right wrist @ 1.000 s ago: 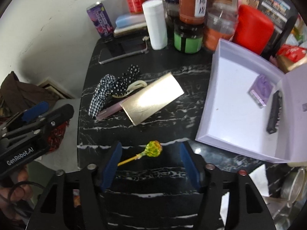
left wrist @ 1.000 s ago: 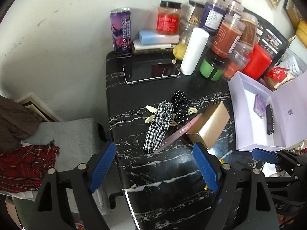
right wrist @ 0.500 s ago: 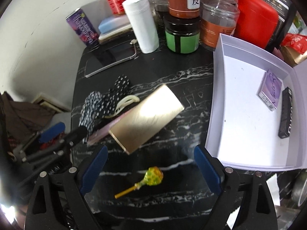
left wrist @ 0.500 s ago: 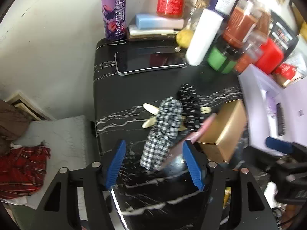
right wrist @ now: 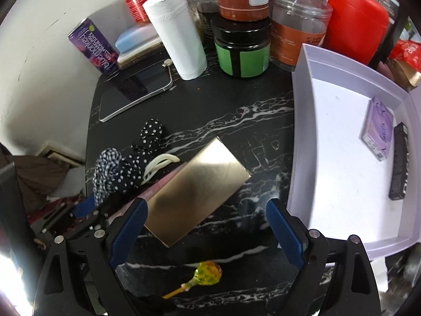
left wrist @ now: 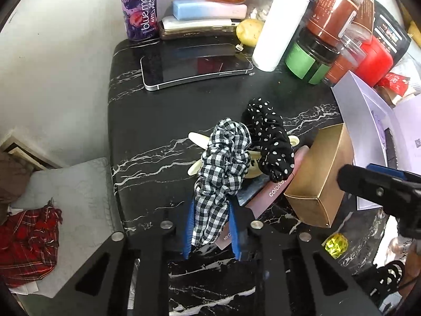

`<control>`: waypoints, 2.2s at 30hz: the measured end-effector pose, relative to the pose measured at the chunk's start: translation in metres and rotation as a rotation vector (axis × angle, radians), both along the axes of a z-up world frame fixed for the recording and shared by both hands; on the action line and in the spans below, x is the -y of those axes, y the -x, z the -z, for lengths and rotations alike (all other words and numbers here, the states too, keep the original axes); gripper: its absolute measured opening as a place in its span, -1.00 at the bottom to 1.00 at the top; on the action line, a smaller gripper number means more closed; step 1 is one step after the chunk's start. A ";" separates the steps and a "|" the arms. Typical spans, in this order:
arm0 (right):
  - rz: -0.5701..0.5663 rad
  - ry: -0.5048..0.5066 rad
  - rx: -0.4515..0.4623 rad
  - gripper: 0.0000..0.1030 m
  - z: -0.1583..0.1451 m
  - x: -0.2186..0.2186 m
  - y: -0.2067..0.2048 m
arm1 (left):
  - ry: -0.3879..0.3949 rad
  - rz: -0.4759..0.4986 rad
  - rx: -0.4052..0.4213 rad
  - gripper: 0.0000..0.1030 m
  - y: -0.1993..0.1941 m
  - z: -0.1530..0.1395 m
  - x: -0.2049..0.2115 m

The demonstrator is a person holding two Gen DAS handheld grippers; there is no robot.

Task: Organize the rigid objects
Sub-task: 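Grasp the gingham scrunchie with the left tool while the right tool grasps the gold box, then carry the gingham scrunchie and gold box toward the gift box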

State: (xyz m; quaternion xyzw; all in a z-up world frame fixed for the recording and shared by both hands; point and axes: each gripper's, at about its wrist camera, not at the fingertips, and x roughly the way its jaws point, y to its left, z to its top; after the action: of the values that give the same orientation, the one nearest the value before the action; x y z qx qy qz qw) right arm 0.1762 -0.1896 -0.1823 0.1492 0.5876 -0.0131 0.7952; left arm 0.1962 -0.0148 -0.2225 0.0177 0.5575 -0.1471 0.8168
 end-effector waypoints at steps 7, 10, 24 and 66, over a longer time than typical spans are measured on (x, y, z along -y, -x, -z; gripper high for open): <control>0.015 -0.055 -0.033 0.80 0.013 -0.006 -0.011 | 0.030 0.011 -0.010 -0.62 0.005 -0.003 -0.007; 0.032 -0.065 -0.054 0.80 0.020 -0.007 -0.015 | 0.034 0.014 -0.015 -0.62 0.009 -0.002 -0.008; -0.018 0.002 -0.051 -0.10 0.024 -0.017 -0.007 | 0.043 0.007 -0.047 -0.62 0.041 -0.010 -0.015; -0.144 -0.041 0.001 -0.13 -0.050 -0.023 0.114 | 0.022 0.051 -0.002 -0.62 0.139 -0.091 0.003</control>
State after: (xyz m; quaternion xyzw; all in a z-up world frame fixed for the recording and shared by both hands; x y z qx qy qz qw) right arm 0.0626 -0.1667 -0.1324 0.1229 0.5967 0.0563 0.7910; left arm 0.0572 -0.0182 -0.1315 0.0226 0.5560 -0.1741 0.8124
